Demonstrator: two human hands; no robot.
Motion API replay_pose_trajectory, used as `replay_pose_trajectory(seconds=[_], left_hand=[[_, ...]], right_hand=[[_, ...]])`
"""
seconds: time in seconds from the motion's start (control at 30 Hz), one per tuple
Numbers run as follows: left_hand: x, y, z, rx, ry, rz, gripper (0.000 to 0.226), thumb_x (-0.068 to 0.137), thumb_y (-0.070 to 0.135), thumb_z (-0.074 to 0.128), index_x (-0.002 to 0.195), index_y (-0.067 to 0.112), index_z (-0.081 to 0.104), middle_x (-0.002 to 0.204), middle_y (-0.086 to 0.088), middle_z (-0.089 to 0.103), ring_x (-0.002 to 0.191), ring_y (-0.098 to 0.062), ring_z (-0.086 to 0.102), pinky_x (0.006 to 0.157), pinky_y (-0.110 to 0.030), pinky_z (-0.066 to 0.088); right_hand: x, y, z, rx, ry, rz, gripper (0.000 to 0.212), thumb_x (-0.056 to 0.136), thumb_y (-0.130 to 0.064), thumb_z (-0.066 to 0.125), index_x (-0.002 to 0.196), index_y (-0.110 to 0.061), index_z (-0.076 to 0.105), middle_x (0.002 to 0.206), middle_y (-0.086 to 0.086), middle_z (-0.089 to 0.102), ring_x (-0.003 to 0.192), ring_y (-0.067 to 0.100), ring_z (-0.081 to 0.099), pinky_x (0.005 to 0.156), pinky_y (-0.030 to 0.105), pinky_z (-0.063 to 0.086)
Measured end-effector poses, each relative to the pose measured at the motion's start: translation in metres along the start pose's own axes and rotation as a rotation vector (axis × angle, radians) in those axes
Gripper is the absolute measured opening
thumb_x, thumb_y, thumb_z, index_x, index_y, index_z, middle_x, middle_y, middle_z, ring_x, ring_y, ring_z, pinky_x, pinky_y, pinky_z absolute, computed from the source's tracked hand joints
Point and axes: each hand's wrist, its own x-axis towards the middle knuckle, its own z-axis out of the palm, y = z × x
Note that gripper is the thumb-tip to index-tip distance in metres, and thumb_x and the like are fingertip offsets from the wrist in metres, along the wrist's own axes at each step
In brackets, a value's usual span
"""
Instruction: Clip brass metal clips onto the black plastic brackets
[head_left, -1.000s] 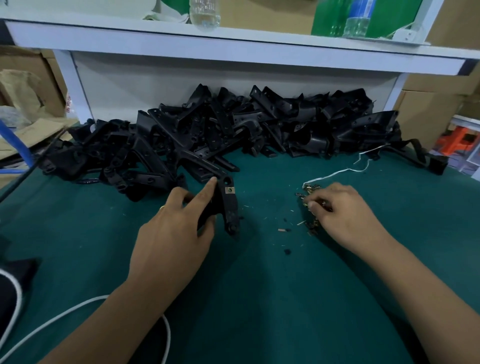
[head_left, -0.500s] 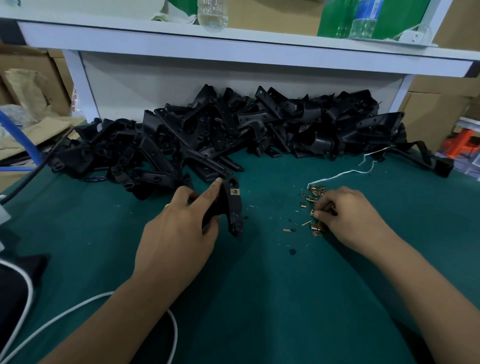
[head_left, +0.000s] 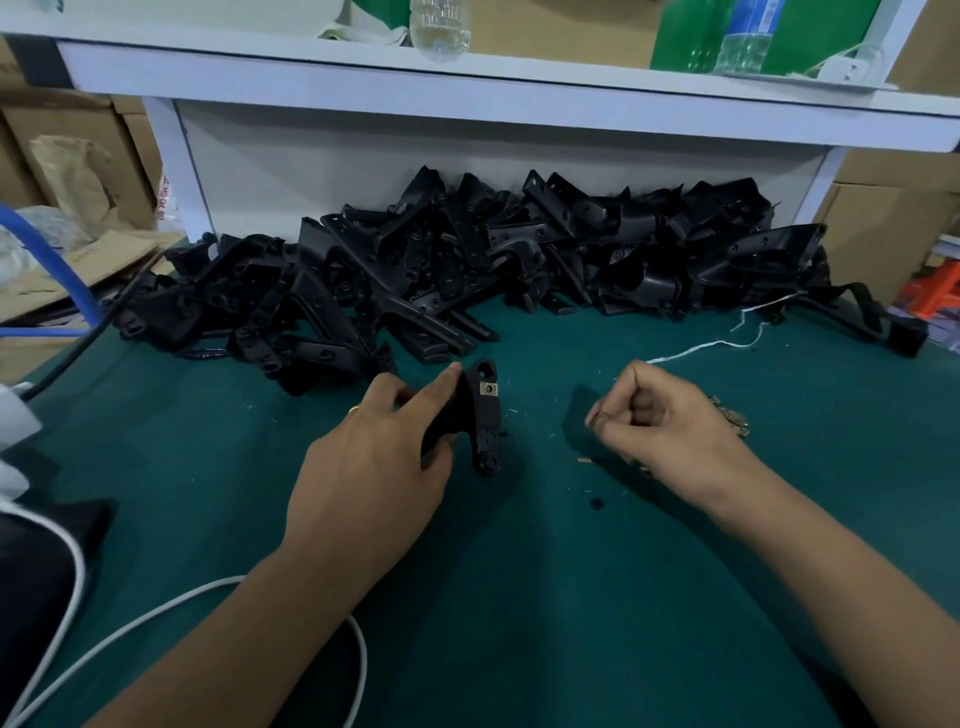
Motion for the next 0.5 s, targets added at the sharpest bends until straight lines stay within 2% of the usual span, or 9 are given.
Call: replay_pose_trajectory(seconds=[0.07, 0.1, 0.2, 0.27, 0.37, 0.5], left_hand=[[0.0, 0.0, 0.0, 0.0, -0.006, 0.006, 0.063, 0.098, 0.04, 0.055, 0.154, 0.05, 0.027, 0.118, 0.012, 0.047, 0.076, -0.013, 0.052, 0.058, -0.036, 0.054], [-0.001, 0.0, 0.0, 0.001, -0.01, 0.011, 0.063, 0.099, 0.04, 0.055, 0.154, 0.051, 0.027, 0.118, 0.012, 0.046, 0.076, -0.013, 0.052, 0.059, -0.036, 0.054], [-0.001, 0.0, -0.001, -0.011, -0.017, 0.039, 0.064, 0.098, 0.039, 0.056, 0.154, 0.052, 0.027, 0.118, 0.013, 0.046, 0.077, -0.013, 0.053, 0.061, -0.037, 0.056], [-0.001, 0.002, -0.001, -0.027, -0.008, 0.064, 0.065, 0.097, 0.038, 0.058, 0.154, 0.052, 0.029, 0.116, 0.013, 0.047, 0.077, -0.011, 0.052, 0.06, -0.036, 0.056], [-0.001, 0.004, -0.001, -0.036, 0.007, 0.111, 0.065, 0.095, 0.038, 0.059, 0.153, 0.051, 0.033, 0.116, 0.013, 0.048, 0.076, -0.009, 0.05, 0.057, -0.035, 0.055], [-0.001, 0.005, -0.001, -0.056, 0.014, 0.149, 0.063, 0.094, 0.039, 0.055, 0.152, 0.051, 0.035, 0.116, 0.014, 0.047, 0.076, -0.008, 0.051, 0.056, -0.034, 0.055]], right_hand=[[-0.004, -0.006, 0.005, 0.106, -0.046, -0.015, 0.023, 0.088, 0.005, 0.075, 0.101, -0.012, 0.065, 0.083, 0.016, 0.071, 0.062, 0.013, 0.06, 0.052, 0.014, 0.045], [-0.006, -0.009, 0.007, 0.17, -0.058, -0.018, 0.027, 0.088, 0.003, 0.077, 0.106, -0.014, 0.07, 0.085, 0.014, 0.074, 0.063, 0.014, 0.064, 0.055, 0.014, 0.048], [-0.009, -0.014, 0.015, 0.38, -0.049, -0.014, 0.016, 0.081, -0.005, 0.079, 0.098, -0.006, 0.079, 0.09, 0.018, 0.077, 0.076, 0.023, 0.074, 0.071, 0.023, 0.059], [-0.011, -0.016, 0.021, 0.514, -0.072, 0.029, 0.019, 0.08, -0.006, 0.078, 0.099, -0.001, 0.079, 0.098, 0.023, 0.077, 0.087, 0.029, 0.077, 0.077, 0.028, 0.062], [-0.012, -0.02, 0.029, 0.669, -0.105, 0.084, 0.022, 0.08, -0.005, 0.077, 0.101, -0.002, 0.08, 0.105, 0.026, 0.076, 0.093, 0.032, 0.078, 0.078, 0.03, 0.062], [-0.013, -0.024, 0.033, 0.776, -0.103, 0.141, 0.028, 0.068, -0.007, 0.085, 0.096, -0.006, 0.082, 0.098, 0.02, 0.078, 0.086, 0.026, 0.078, 0.075, 0.029, 0.062]])
